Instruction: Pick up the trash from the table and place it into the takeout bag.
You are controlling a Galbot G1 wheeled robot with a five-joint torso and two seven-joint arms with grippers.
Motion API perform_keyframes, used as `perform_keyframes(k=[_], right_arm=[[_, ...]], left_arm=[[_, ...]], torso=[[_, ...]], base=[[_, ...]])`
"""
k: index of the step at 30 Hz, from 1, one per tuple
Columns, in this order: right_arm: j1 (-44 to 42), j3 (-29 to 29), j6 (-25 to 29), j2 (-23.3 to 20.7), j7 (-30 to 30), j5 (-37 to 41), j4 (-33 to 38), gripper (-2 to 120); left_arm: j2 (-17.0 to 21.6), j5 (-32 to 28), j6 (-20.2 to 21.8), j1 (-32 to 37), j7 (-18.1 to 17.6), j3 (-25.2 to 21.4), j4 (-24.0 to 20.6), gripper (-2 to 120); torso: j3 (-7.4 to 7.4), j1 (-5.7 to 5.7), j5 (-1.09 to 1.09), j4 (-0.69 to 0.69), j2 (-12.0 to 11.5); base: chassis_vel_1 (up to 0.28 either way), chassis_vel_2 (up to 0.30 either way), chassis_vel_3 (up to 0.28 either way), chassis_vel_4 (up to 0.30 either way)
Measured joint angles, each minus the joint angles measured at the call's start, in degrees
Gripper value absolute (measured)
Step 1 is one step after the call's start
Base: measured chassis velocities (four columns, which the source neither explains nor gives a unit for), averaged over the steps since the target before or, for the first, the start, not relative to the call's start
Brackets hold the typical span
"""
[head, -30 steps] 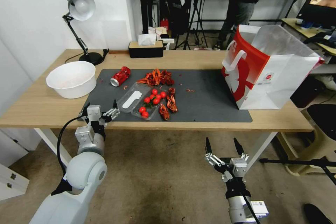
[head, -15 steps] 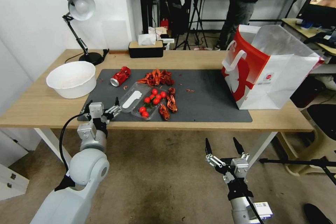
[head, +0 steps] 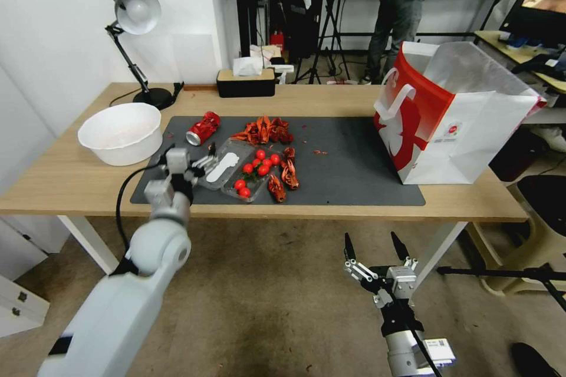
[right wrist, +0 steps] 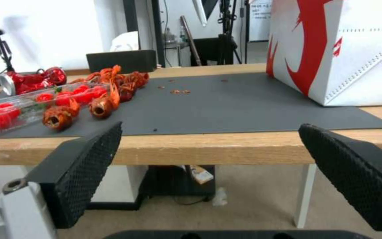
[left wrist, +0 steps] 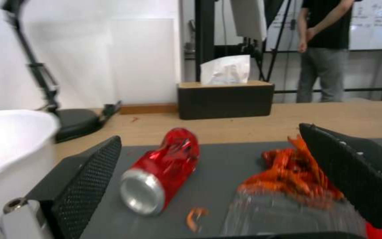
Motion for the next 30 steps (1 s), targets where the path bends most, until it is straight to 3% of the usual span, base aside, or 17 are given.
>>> perform_keyframes(k=[5, 7, 15, 23, 30], right_arm=[[0.0, 0.2, 0.0, -0.1, 0.0, 0.0, -0.1, 100], [0.0, 0.4, 0.0, -0.2, 0.1, 0.0, -0.1, 100], [0.1, 0.5, -0.1, -0.1, 0.2, 0.0, -0.6, 100], [0.3, 0.6, -0.1, -0.1, 0.2, 0.1, -0.8, 100], [0.4, 0.6, -0.1, -0.2, 0.2, 0.1, -1.0, 100]], left_arm=[[-0.1, -2.7, -0.2, -5.6, 3.7, 1.6, 6.4, 100], [-0.1, -3.1, -0.6, -9.3, 6.3, 3.2, 11.4, 100], [-0.8, -1.1, -0.9, -16.2, 8.0, 6.1, 20.3, 100], [-1.2, 1.6, 2.1, -19.8, 8.3, 6.9, 25.8, 100], [-0.8, 2.6, 7.5, -20.8, 8.2, 6.7, 26.0, 100]], torso=[[0.00, 0.00, 0.00, 0.00, 0.0], [0.00, 0.00, -0.01, 0.02, 0.0], [0.01, 0.00, -0.01, 0.00, 0.0], [0.00, 0.01, 0.00, 0.01, 0.0], [-0.01, 0.00, 0.00, 0.01, 0.0]], base=[[0.000, 0.000, 0.000, 0.000], [0.000, 0.000, 0.000, 0.000], [0.000, 0.000, 0.000, 0.000], [0.000, 0.000, 0.000, 0.000], [0.000, 0.000, 0.000, 0.000]])
